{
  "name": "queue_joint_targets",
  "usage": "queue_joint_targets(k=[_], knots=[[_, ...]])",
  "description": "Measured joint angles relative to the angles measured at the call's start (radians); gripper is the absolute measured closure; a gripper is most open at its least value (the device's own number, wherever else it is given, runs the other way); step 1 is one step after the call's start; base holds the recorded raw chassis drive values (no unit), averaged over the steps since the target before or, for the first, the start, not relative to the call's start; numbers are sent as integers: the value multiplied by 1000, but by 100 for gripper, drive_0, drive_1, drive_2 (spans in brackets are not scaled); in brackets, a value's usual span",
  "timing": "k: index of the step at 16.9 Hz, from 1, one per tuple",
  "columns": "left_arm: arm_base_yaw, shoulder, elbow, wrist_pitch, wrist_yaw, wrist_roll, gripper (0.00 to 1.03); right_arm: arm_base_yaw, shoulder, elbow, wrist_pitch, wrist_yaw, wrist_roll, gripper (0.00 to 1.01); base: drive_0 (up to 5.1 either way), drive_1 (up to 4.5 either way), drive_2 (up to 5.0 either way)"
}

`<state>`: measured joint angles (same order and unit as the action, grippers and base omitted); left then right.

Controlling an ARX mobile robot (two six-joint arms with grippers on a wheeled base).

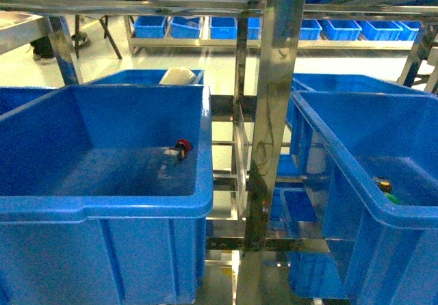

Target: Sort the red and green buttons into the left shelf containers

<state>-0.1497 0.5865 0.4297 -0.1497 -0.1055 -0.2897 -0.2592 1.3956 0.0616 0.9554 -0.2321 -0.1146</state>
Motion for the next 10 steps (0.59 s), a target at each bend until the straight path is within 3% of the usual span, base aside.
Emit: queue_joint_targets(k=[1, 2, 3, 4, 5, 6, 9, 10], knots=[[-4, -20, -45, 133, -18, 31, 9, 27, 83, -58, 106, 6, 44, 27, 0, 0, 0], [11, -67, -120, 284, -26, 99, 20, 58, 48, -59, 256, 23, 72, 38, 0, 0, 0], [28, -106, -193, 378, -14, 184, 33, 76, -130, -60, 330, 53, 89, 51, 0, 0, 0], [45, -127, -228, 398, -6, 227, 46, 100, -252, -60, 240, 69, 95, 64, 0, 0, 0], [101, -151, -246, 398, 71, 251, 57, 118, -315, -60, 134, 84, 97, 75, 0, 0, 0], [155, -178, -269, 398, 95, 265, 69, 136, -406, -60, 39, 103, 100, 88, 0, 0, 0], [153, -201, -290, 396, 96, 271, 82, 150, -523, -60, -48, 122, 99, 100, 0, 0, 0], [152, -208, -296, 394, 100, 272, 86, 153, -554, -60, -73, 127, 101, 99, 0, 0, 0]])
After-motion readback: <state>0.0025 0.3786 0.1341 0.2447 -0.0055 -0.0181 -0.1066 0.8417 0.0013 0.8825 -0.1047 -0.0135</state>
